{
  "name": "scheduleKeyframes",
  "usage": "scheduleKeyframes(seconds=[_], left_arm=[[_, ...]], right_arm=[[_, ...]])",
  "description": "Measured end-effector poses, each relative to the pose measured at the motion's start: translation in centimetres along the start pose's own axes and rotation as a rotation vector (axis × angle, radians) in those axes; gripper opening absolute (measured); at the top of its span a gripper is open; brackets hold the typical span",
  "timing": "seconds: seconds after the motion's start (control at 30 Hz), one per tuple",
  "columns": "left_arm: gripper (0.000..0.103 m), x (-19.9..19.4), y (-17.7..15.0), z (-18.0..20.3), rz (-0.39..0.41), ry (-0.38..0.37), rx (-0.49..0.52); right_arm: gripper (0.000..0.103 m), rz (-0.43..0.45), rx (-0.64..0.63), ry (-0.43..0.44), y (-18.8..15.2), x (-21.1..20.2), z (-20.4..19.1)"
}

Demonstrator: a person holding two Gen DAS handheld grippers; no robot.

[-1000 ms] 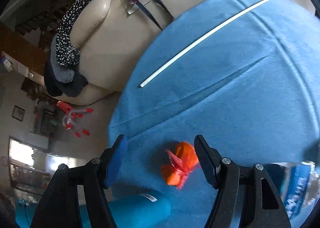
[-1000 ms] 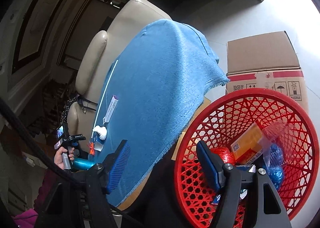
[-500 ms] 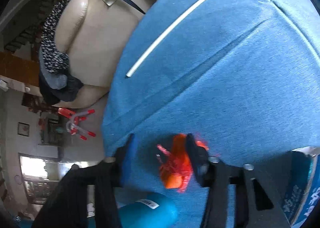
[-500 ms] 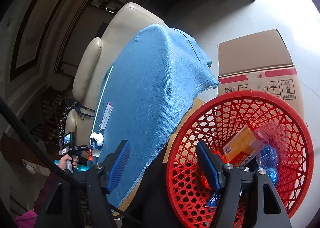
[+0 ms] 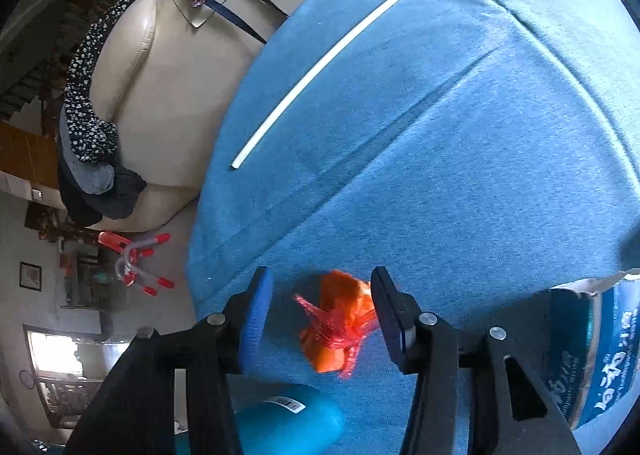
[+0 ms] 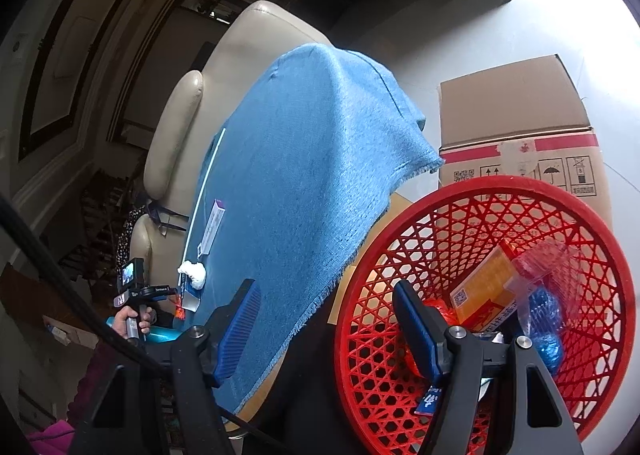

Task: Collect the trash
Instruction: 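Close the left tool on the orange candy wrapper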

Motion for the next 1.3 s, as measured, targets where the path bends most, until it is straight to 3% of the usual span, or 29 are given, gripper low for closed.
scheduleKeyframes(seconds=[0.27, 0.3, 0.37, 0.47, 0.57, 0.6, 0.67, 0.77, 1.07, 1.17, 1.23, 1.3], left_arm=[[0.054, 2.2, 0.3, 0.0, -0.051, -0.036, -0.004], [0.051, 2.4, 0.2, 0.1, -0.055, -0.051, -0.002], [0.035, 2.6, 0.2, 0.6, -0.068, -0.088, 0.001], [0.033, 2.6, 0.1, 1.0, -0.057, -0.08, -0.004], [0.032, 1.8, -0.3, 1.6, -0.046, -0.122, 0.0], [0.027, 1.3, -0.6, 2.0, -0.041, -0.147, 0.01], [0.018, 0.2, -1.0, 2.4, -0.02, -0.123, 0.011], [0.007, -1.4, -2.2, 2.7, 0.002, -0.196, 0.011], [0.008, -3.7, -4.0, 1.8, 0.07, -0.282, 0.029], [0.02, -4.9, -4.4, 1.6, 0.089, -0.284, 0.033], [0.036, -5.0, -4.4, 1.7, 0.086, -0.255, 0.03], [0.042, -4.1, -4.2, 1.6, 0.081, -0.218, 0.027]], right_arm=[[0.072, 0.01, -0.005, -0.004, 0.1, -0.4, 0.0], [0.072, 0.012, -0.004, -0.004, 0.2, -0.5, 0.0], [0.072, 0.018, -0.003, -0.005, 0.2, -0.7, 0.0], [0.072, 0.019, -0.007, -0.008, 0.2, -0.8, -0.2], [0.072, 0.018, -0.017, -0.008, 0.3, -0.7, -0.6], [0.072, 0.018, -0.02, -0.01, 0.3, -0.7, -0.7], [0.072, 0.013, -0.029, -0.011, 0.4, -0.4, -1.2], [0.072, 0.0, -0.063, -0.009, 0.8, 0.2, -2.7], [0.072, -0.05, -0.228, -0.007, 1.0, 2.8, -8.9], [0.072, -0.069, -0.255, -0.01, 0.4, 3.7, -9.6], [0.072, -0.082, -0.243, -0.001, 0.1, 4.4, -9.4], [0.072, -0.091, -0.228, 0.01, 0.0, 4.8, -9.1]])
Point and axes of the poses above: each gripper's, at about its wrist camera, not at the fingertips, and x roughly the way its jaws point, z to its right, y to its top, the point moved 3 cm from there along x, roughly the way its jaws point, and after that the axes turned 15 degrees about -z, right-handed, at the moved point
